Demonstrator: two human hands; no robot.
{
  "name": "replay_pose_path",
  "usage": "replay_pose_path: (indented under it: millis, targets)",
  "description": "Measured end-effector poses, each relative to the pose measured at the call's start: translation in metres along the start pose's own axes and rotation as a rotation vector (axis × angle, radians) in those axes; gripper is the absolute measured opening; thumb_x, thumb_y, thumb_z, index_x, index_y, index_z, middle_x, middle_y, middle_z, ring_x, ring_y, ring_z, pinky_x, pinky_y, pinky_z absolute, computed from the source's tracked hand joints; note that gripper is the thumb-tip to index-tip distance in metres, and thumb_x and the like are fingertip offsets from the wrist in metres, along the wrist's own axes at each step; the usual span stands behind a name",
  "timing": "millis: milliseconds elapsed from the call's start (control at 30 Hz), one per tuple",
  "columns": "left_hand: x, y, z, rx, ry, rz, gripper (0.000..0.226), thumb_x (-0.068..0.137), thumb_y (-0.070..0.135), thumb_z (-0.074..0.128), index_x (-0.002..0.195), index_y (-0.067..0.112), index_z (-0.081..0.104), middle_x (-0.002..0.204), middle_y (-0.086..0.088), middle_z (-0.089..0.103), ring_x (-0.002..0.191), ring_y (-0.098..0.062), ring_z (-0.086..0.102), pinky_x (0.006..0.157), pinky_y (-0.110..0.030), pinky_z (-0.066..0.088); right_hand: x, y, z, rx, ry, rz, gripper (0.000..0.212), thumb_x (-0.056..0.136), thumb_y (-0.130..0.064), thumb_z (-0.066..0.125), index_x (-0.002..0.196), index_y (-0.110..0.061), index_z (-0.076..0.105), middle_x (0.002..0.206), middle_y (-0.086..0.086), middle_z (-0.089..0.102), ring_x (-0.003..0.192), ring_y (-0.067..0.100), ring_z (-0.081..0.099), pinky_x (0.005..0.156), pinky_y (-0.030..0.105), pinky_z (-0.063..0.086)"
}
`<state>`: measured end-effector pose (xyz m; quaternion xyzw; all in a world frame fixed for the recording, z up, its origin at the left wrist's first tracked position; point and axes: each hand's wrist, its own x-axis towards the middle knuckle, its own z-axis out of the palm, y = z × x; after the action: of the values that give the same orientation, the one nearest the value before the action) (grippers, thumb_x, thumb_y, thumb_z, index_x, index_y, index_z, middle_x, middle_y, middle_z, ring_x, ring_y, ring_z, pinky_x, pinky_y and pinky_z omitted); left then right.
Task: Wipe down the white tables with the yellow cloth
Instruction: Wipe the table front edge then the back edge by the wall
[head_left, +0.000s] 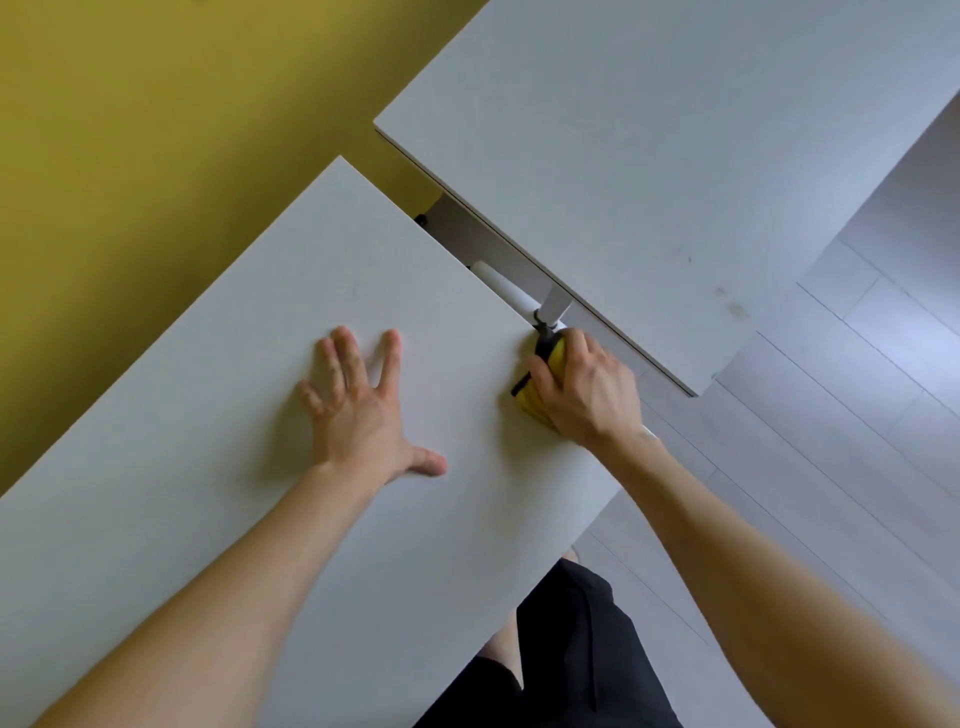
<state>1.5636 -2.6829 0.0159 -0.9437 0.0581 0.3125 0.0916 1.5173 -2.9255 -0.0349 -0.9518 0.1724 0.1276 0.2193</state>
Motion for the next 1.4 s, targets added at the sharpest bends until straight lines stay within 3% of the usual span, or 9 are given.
replay_pose_path:
  millis: [200, 467, 600, 700, 833, 900, 1100, 1267, 1400]
  targets:
    - [0.002, -0.001, 0.001, -0.012, -0.003, -0.015, 0.174, 0.045, 0.095, 0.083, 0.166, 0.034, -0.026, 0.175, -0.024, -0.027, 0.164, -0.042, -0.023, 0.128, -0.069, 0.021, 0.117, -0.130, 0.024, 0.034, -0.043, -0.133, 0.048, 0.108, -0.057, 0.046, 0.123, -0.012, 0.054, 0.121, 0.013, 0.066, 0.110, 0.039, 0.065, 0.077, 0.040, 0.037]
    - [0.001, -0.003, 0.001, -0.044, 0.006, -0.002, 0.175, 0.045, 0.092, 0.085, 0.165, 0.035, -0.029, 0.175, -0.023, -0.027, 0.165, -0.042, -0.022, 0.127, -0.071, 0.020, -0.053, 0.062, -0.007, 0.085, 0.048, 0.014, 0.044, 0.107, -0.064, 0.047, 0.120, -0.022, 0.053, 0.116, 0.008, 0.068, 0.101, 0.038, 0.066, 0.078, 0.042, 0.049]
    - [0.002, -0.004, 0.004, -0.068, 0.015, 0.015, 0.174, 0.043, 0.091, 0.087, 0.166, 0.038, -0.025, 0.176, -0.020, -0.024, 0.165, -0.040, -0.020, 0.127, -0.070, 0.021, -0.004, 0.009, 0.009, -0.018, 0.060, 0.004, 0.045, 0.109, -0.058, 0.045, 0.112, -0.013, 0.053, 0.117, 0.013, 0.069, 0.103, 0.041, 0.066, 0.079, 0.043, 0.046]
    - [-0.007, -0.006, 0.010, -0.098, 0.161, 0.066, 0.155, 0.047, 0.083, 0.092, 0.170, 0.040, 0.008, 0.176, -0.015, 0.003, 0.165, -0.034, 0.009, 0.121, -0.060, 0.033, 0.060, -0.066, 0.024, -0.005, 0.041, -0.074, 0.047, 0.109, -0.056, 0.044, 0.120, -0.011, 0.055, 0.123, 0.015, 0.067, 0.112, 0.041, 0.065, 0.080, 0.043, 0.040]
    - [-0.038, 0.001, 0.059, -0.118, 0.506, 0.339, 0.072, 0.076, 0.034, 0.097, 0.140, 0.026, 0.065, 0.140, -0.008, 0.055, 0.129, -0.035, 0.054, 0.097, -0.053, 0.052, 0.061, -0.055, 0.023, 0.056, 0.063, -0.134, 0.049, 0.108, -0.059, 0.047, 0.127, -0.015, 0.055, 0.120, 0.013, 0.066, 0.110, 0.039, 0.065, 0.079, 0.041, 0.040]
    - [-0.054, 0.008, 0.085, -0.152, 0.559, 0.359, 0.054, 0.095, 0.018, 0.078, 0.146, 0.020, 0.062, 0.150, -0.014, 0.055, 0.142, -0.039, 0.050, 0.111, -0.056, 0.048, 0.029, -0.013, 0.021, 0.125, 0.115, -0.102, 0.045, 0.106, -0.059, 0.050, 0.119, -0.017, 0.055, 0.113, 0.012, 0.067, 0.102, 0.040, 0.065, 0.076, 0.040, 0.040]
    - [-0.057, 0.008, 0.108, -0.108, 0.576, 0.378, 0.065, 0.104, 0.045, 0.052, 0.162, 0.016, 0.048, 0.168, -0.020, 0.039, 0.158, -0.042, 0.033, 0.129, -0.058, 0.030, -0.071, 0.093, 0.017, 0.247, 0.233, 0.092, 0.037, 0.105, -0.059, 0.055, 0.110, -0.022, 0.055, 0.099, 0.003, 0.065, 0.088, 0.032, 0.060, 0.077, 0.038, 0.045]
    - [-0.051, 0.004, 0.118, -0.080, 0.647, 0.400, 0.065, 0.107, 0.047, 0.048, 0.164, 0.015, 0.045, 0.169, -0.022, 0.037, 0.159, -0.043, 0.031, 0.129, -0.059, 0.028, -0.080, 0.087, 0.032, 0.363, 0.361, 0.232, 0.033, 0.104, -0.054, 0.058, 0.107, -0.021, 0.056, 0.095, 0.003, 0.066, 0.088, 0.029, 0.059, 0.078, 0.037, 0.043]
    - [-0.048, 0.003, 0.128, -0.059, 0.707, 0.413, 0.063, 0.111, 0.047, 0.045, 0.166, 0.015, 0.042, 0.170, -0.023, 0.034, 0.161, -0.043, 0.028, 0.129, -0.060, 0.026, -0.108, 0.045, 0.056, 0.816, 0.597, 0.619, 0.044, 0.100, -0.061, 0.054, 0.120, -0.022, 0.060, 0.109, 0.001, 0.068, 0.107, 0.030, 0.063, 0.087, 0.036, 0.043]
